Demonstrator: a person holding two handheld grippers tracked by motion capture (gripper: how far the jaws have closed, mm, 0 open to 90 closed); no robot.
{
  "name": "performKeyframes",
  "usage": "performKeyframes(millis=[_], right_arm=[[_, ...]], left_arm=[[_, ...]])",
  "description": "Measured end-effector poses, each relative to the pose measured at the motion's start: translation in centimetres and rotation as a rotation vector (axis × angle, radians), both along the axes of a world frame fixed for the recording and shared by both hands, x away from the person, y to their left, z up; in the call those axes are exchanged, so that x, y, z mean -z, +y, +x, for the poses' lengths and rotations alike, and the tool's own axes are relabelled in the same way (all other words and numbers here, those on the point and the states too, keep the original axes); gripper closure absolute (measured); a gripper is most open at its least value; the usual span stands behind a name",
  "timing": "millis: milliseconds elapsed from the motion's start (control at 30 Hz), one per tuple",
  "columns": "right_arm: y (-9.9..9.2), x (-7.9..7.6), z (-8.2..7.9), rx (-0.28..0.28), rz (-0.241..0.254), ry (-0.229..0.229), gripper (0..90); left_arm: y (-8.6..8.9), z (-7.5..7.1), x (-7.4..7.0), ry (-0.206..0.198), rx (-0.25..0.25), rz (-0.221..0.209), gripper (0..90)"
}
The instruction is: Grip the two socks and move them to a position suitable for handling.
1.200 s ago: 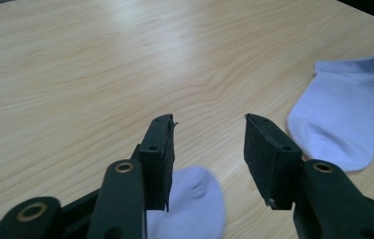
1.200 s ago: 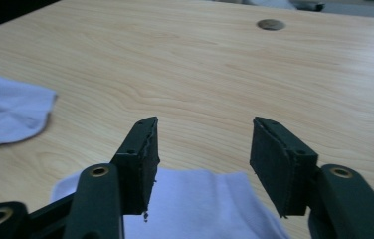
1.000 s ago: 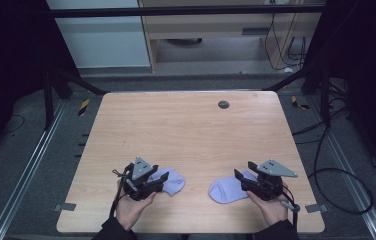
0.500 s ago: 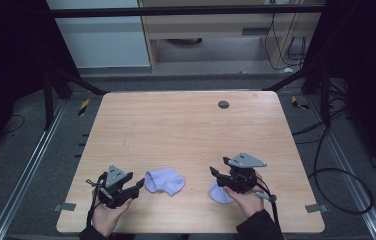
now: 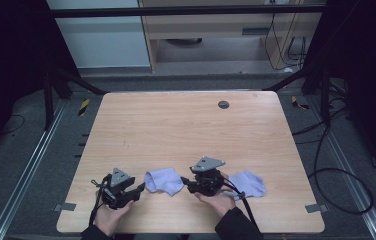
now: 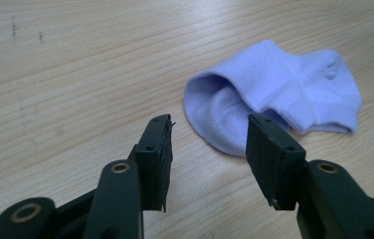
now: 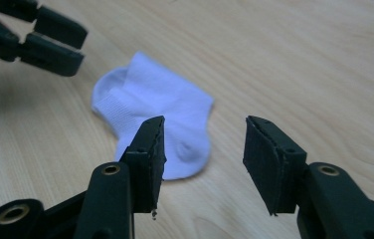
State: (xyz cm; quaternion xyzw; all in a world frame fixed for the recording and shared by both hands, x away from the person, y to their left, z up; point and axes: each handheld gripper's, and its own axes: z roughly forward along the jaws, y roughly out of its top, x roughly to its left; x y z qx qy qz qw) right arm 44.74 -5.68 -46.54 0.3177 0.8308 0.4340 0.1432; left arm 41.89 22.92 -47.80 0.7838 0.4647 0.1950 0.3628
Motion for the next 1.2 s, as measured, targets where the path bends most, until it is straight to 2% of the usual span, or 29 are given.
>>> performKeyframes(millis=[300,500,567,767,867,1000,1200], right_arm=[[3.6,2.0,-0.1,-0.092,-0.067,0.046,54.4],[4.9,3.2,-0.5,-0.135,-0.109,0.073,59.1],[5.0,3.3,-0.6,-0.139,-0.124,0.068,61.0],[5.2,3.4,-0.9,-0.136,-0.134,0.056,75.7],[5.3,3.4,-0.9,-0.135,-0.125,0.072,81.4],[5.2,3.1,-1.0,-0.133,-0.104,0.074,83.4],[4.4,1.4,-1.1,-0.12,0.042,0.058,84.0]], left_arm=[[-1.2,1.5,1.1,0.027,0.003,0.021,53.9],[-1.5,1.8,1.6,0.045,0.017,0.033,57.2],[-1.5,1.8,1.7,0.051,0.022,0.028,59.0],[-1.7,1.8,1.9,0.054,0.028,0.032,68.3],[-1.8,1.8,1.9,0.052,0.028,0.035,72.2],[-2.0,1.8,1.8,0.06,0.039,0.03,80.6],[-2.1,1.8,1.7,0.069,0.055,0.043,86.1]])
